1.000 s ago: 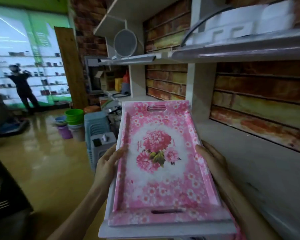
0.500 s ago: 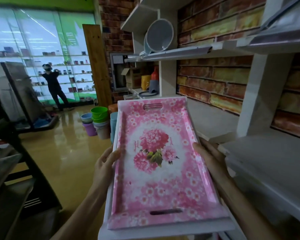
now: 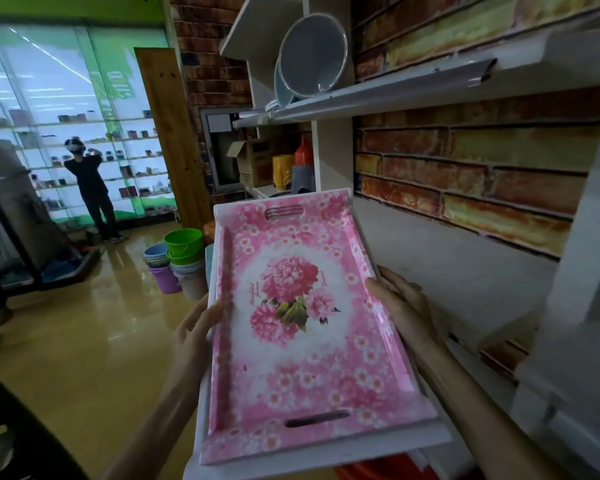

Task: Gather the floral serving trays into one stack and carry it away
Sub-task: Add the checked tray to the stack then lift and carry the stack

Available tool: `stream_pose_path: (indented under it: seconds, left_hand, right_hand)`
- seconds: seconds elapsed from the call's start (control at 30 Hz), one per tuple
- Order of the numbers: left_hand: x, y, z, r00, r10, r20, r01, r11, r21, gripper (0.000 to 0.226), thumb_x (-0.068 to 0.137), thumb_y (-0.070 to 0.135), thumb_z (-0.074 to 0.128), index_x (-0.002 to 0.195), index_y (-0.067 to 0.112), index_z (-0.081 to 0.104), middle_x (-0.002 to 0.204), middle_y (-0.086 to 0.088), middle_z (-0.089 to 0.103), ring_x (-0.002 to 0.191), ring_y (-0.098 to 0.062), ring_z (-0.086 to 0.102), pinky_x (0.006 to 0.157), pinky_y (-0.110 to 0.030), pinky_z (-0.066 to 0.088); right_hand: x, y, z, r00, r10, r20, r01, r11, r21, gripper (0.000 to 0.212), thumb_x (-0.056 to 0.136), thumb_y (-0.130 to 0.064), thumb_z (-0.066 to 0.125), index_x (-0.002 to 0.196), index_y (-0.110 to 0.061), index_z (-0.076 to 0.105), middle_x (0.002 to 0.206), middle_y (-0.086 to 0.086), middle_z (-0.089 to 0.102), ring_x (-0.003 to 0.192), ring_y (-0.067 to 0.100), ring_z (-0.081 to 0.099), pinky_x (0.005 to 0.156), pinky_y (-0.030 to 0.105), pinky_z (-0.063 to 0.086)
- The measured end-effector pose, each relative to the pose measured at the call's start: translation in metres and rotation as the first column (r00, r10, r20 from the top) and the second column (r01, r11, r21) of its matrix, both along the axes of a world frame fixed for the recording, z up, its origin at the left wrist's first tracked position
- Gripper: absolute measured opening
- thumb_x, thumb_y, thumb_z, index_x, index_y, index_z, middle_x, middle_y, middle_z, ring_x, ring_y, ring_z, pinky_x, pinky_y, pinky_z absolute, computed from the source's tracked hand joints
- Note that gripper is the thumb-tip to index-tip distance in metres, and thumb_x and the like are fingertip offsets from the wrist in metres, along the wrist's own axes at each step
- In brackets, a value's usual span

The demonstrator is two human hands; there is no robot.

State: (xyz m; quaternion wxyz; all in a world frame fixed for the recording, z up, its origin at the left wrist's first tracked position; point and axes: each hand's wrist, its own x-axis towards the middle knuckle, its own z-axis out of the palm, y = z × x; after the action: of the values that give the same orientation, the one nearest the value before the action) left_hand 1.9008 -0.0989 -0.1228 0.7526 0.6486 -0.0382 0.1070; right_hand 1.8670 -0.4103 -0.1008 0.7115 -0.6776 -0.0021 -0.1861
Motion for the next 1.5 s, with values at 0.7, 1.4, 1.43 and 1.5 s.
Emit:
stream_pose_path:
  seconds: [0.7, 1.4, 1.43, 1.5]
  left_hand:
    - [0.279, -0.155, 0.015, 0.880, -0.474, -0.017, 0.471, 0.878, -0.088, 0.016, 0.087, 0.026, 0.064, 0.101, 0.021, 0.072, 0.090, -0.003, 0.078, 0.080, -0.024, 0.075, 0.070, -0.036, 0.059]
    - [0.382, -0.369, 0.026, 0.439, -0.883, -0.163, 0.896, 0.444, 0.011, 0.016, 0.087, 0.027, 0.067, 0.095, 0.018, 0.076, 0.084, -0.005, 0.078, 0.073, -0.021, 0.075, 0.066, -0.028, 0.056]
    - [0.384, -0.378, 0.023, 0.436, -0.883, -0.173, 0.898, 0.439, 0.022, 0.016, 0.086, 0.028, 0.068, 0.095, 0.018, 0.076, 0.086, -0.005, 0.078, 0.073, -0.020, 0.075, 0.068, -0.028, 0.055]
    - [0.388, -0.394, 0.018, 0.421, -0.889, -0.181, 0.905, 0.424, 0.022, 0.011, 0.086, 0.025, 0.068, 0.088, 0.018, 0.076, 0.079, -0.003, 0.078, 0.065, -0.014, 0.074, 0.057, -0.022, 0.054]
  right_hand:
    - [0.168, -0.105, 0.009, 0.855, -0.517, -0.040, 0.518, 0.855, 0.012, 0.040, 0.085, -0.025, 0.074, 0.123, -0.024, 0.064, 0.102, -0.015, 0.069, 0.091, -0.003, 0.067, 0.080, 0.020, 0.055]
    - [0.142, -0.174, -0.005, 0.440, -0.874, -0.206, 0.898, 0.420, 0.132, 0.042, 0.080, -0.033, 0.078, 0.118, -0.018, 0.069, 0.097, 0.008, 0.077, 0.087, 0.029, 0.074, 0.088, 0.047, 0.058]
    - [0.141, -0.178, -0.007, 0.434, -0.875, -0.215, 0.901, 0.415, 0.131, 0.040, 0.080, -0.032, 0.077, 0.116, -0.017, 0.070, 0.098, 0.009, 0.077, 0.088, 0.030, 0.074, 0.088, 0.048, 0.058]
    - [0.139, -0.184, -0.011, 0.421, -0.877, -0.230, 0.907, 0.402, 0.128, 0.037, 0.082, -0.032, 0.076, 0.115, -0.016, 0.070, 0.097, 0.009, 0.077, 0.087, 0.029, 0.075, 0.087, 0.047, 0.058]
